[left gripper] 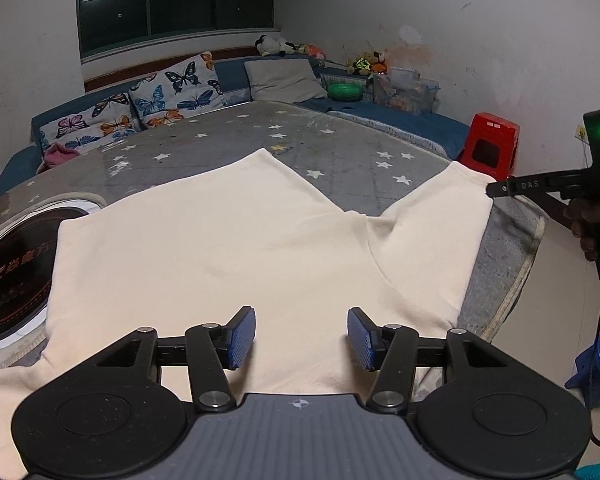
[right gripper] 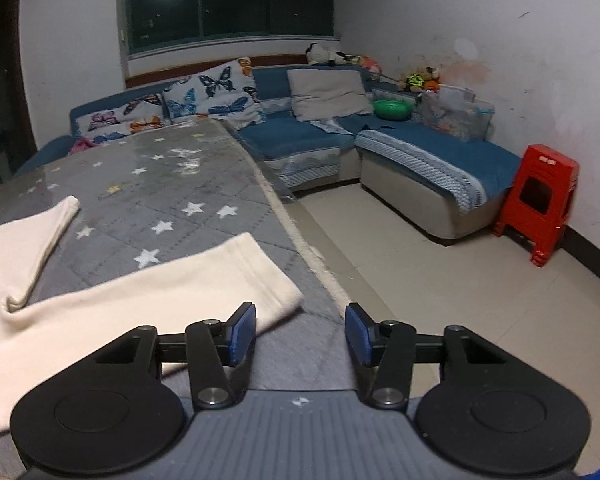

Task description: Fold clothes

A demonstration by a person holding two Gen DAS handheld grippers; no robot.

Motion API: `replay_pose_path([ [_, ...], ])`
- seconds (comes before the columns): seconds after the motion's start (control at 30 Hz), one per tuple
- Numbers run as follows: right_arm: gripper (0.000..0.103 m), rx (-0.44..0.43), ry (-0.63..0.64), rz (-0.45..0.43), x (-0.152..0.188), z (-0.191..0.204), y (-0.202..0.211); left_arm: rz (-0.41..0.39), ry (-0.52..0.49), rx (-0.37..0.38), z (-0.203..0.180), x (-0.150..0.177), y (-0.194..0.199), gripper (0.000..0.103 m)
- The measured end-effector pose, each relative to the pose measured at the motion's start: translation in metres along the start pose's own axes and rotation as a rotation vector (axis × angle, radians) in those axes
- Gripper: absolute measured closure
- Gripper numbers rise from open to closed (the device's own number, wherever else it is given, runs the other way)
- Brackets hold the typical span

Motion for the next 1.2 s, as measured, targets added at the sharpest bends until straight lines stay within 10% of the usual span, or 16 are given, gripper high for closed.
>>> replay_pose_path([
  [0.27,0.095,-0.045,-0.006,-0.018,-0.006,0.008,-0.004,0.011,0.003,-0.007,-0.005,-0.006,-0.01,0.048],
  [1.2,0.096,-0.058,0.012,-0.183,-0.025,0.007,0.054,-0.008,0.048,0.016,-0.032,-0.049,-0.079,0.058],
])
Point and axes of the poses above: each gripper's, at about its wrist camera, not at the fingertips, and y roughly against the way its jaws point, z to its left, x to its underside, the point moved 3 cm from there along -y, roughly the way its jaws point, and after that the axes turned 6 degrees about y, right-handed, at the moved point
